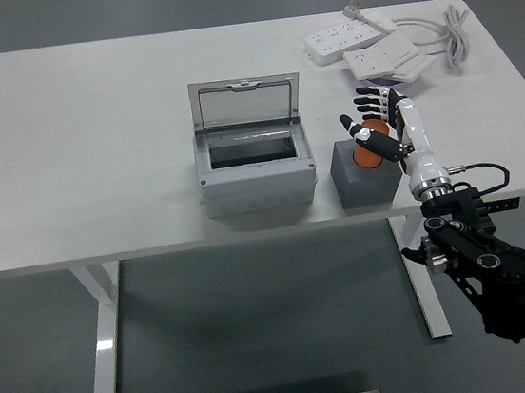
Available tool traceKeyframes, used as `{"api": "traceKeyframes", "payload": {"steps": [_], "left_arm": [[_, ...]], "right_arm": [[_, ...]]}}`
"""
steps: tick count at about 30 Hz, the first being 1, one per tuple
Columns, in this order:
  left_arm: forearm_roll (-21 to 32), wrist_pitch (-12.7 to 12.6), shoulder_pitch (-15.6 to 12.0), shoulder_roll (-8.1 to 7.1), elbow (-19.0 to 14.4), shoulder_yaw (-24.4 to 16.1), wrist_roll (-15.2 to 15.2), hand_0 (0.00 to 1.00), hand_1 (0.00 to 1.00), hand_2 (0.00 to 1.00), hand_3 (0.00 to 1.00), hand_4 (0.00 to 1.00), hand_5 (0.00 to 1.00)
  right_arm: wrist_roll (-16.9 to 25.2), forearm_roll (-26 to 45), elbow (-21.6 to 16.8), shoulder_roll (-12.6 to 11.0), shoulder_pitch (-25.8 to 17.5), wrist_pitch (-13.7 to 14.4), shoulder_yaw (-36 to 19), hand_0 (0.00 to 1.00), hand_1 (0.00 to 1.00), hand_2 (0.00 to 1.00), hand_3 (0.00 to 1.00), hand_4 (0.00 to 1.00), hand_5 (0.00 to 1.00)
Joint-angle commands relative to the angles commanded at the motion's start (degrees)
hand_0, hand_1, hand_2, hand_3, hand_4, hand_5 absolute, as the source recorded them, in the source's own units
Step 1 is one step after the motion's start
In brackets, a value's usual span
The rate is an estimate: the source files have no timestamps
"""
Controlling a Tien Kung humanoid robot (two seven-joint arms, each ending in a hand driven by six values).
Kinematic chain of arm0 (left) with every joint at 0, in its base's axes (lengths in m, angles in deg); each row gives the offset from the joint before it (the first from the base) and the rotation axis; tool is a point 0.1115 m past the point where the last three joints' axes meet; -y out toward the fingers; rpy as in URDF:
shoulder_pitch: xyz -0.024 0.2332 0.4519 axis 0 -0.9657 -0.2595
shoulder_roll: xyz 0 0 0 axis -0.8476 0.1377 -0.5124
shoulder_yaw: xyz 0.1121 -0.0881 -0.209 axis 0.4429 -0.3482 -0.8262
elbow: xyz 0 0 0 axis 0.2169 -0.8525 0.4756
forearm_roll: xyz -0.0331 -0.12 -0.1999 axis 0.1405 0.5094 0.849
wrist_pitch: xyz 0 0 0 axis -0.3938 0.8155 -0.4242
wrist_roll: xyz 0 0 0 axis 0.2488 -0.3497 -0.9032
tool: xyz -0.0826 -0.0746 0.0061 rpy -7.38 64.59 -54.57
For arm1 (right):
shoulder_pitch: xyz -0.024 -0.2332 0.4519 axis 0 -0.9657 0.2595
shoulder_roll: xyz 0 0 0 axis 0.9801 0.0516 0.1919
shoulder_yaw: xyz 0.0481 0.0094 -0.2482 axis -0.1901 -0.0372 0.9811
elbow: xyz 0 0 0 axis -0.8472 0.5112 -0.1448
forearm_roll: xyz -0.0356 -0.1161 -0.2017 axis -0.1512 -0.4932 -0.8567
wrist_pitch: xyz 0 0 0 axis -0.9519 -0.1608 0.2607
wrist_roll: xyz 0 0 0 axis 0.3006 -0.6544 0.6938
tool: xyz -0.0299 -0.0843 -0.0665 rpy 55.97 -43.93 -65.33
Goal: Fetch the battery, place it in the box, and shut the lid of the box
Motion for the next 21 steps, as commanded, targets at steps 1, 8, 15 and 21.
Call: {"api": "traceKeyframes", "payload": {"steps": [1, 8, 15, 21], "left_arm": [[0.0, 0.0, 0.0, 0.02, 0.0, 0.0, 0.0, 0.683, 0.744, 0.578, 0.493, 0.318, 0.002], [-0.1, 0.1, 0.2, 0.09, 0.0, 0.0, -0.1, 0.683, 0.744, 0.577, 0.493, 0.319, 0.002], [-0.3, 0.1, 0.3, 0.17, 0.0, -0.1, 0.0, 0.683, 0.743, 0.577, 0.493, 0.318, 0.002], [-0.4, 0.2, 0.3, 0.21, 0.0, -0.2, 0.1, 0.682, 0.743, 0.577, 0.493, 0.32, 0.002]], "right_arm": [[0.0, 0.0, 0.0, 0.0, 0.0, 0.0, 0.0, 0.666, 0.676, 0.665, 0.703, 0.811, 0.215], [-0.2, -0.1, 0.3, -0.1, 0.1, 0.2, 0.5, 0.671, 0.681, 0.665, 0.705, 0.81, 0.22], [-0.3, -0.1, 0.6, -0.2, 0.1, 0.2, 1.2, 0.672, 0.684, 0.665, 0.706, 0.811, 0.226], [-0.2, 0.2, 0.9, -0.3, 0.0, 0.2, 1.7, 0.673, 0.684, 0.664, 0.706, 0.811, 0.23]]}}
